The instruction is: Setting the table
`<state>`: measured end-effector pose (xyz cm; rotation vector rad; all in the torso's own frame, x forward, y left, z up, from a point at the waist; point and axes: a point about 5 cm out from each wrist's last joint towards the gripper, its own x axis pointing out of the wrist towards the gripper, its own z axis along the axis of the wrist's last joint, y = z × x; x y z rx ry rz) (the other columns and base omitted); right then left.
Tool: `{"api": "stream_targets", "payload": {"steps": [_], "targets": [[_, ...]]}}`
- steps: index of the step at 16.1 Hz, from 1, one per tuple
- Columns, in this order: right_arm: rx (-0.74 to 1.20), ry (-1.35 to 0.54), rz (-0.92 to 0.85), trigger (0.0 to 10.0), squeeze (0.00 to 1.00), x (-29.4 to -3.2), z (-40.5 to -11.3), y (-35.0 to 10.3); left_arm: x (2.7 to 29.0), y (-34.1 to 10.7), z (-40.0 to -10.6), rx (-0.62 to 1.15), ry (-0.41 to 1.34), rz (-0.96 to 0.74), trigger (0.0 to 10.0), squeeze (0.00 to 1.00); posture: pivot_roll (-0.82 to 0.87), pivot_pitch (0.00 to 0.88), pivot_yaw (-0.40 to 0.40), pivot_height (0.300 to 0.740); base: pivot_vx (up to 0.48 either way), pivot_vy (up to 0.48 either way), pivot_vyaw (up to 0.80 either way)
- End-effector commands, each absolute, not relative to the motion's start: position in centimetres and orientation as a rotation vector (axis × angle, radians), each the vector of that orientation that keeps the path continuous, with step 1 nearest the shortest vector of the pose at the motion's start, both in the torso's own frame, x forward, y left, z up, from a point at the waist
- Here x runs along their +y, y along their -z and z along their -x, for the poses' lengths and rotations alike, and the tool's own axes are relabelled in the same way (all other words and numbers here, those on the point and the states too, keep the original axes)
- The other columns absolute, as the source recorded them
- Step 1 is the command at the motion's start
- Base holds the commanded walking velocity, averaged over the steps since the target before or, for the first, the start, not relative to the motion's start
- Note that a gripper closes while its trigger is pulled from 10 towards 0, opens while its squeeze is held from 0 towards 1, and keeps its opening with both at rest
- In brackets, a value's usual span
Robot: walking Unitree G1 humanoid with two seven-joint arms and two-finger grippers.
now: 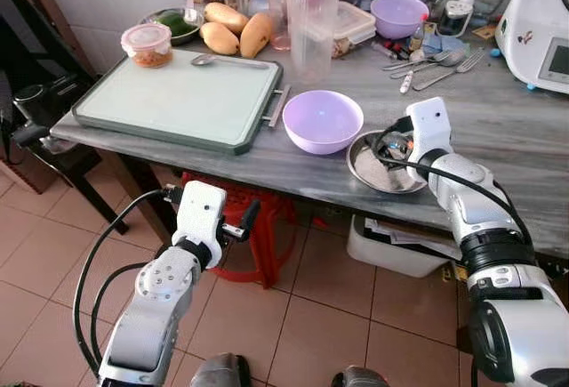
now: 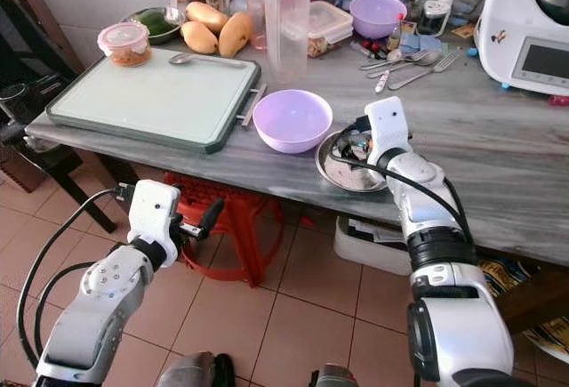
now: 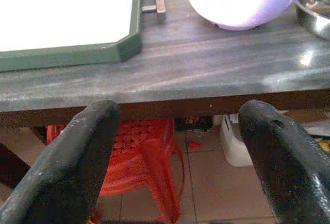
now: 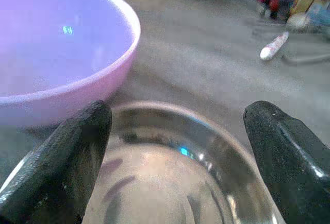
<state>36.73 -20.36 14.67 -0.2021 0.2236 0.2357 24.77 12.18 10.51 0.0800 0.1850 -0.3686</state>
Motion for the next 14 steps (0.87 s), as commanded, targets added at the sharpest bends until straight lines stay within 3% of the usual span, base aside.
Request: {"api": "stream_targets", "payload": {"steps": [1, 4, 8, 11, 13, 14], "targets": [[0.173, -0.229, 0.190, 10.0, 0.00, -20.5, -36.7, -15.4, 12.2, -10.7, -25.0, 0.167, 0.362, -0.085, 10.0, 0.00, -0.01, 0.000, 0.045, 0.740, 0.000, 0.000, 0.00], [-0.009, -0.205, 0.192, 10.0, 0.00, -20.4, -35.6, -17.4, 12.4, -11.4, -25.3, 0.081, 0.312, -0.098, 10.0, 0.00, -0.02, 0.000, 0.040, 0.740, 0.000, 0.000, 0.00], [-0.092, -0.179, 0.201, 10.0, 0.00, -20.0, -32.7, -17.5, 12.9, -11.9, -26.3, 0.002, 0.237, -0.124, 10.0, 0.00, -0.05, 0.000, 0.015, 0.740, 0.000, 0.000, 0.00], [-0.164, -0.060, 0.202, 10.0, 0.00, -18.7, -27.9, -16.1, 13.7, -12.2, -27.1, -0.045, 0.154, -0.139, 10.0, 0.00, -0.09, 0.000, 0.059, 0.740, 0.000, 0.000, 0.00], [-0.142, 0.012, 0.197, 10.0, 0.00, -18.7, -25.6, -15.2, 13.6, -11.8, -27.2, -0.028, 0.141, -0.113, 10.0, 0.00, -0.12, 0.000, 0.098, 0.740, 0.000, 0.000, 0.00], [-0.075, 0.073, 0.225, 10.0, 0.00, -19.2, -22.8, -13.8, 12.9, -11.6, -27.3, -0.021, 0.178, -0.099, 10.0, 0.00, -0.14, 0.000, 0.130, 0.740, 0.000, 0.000, 0.00]]}}
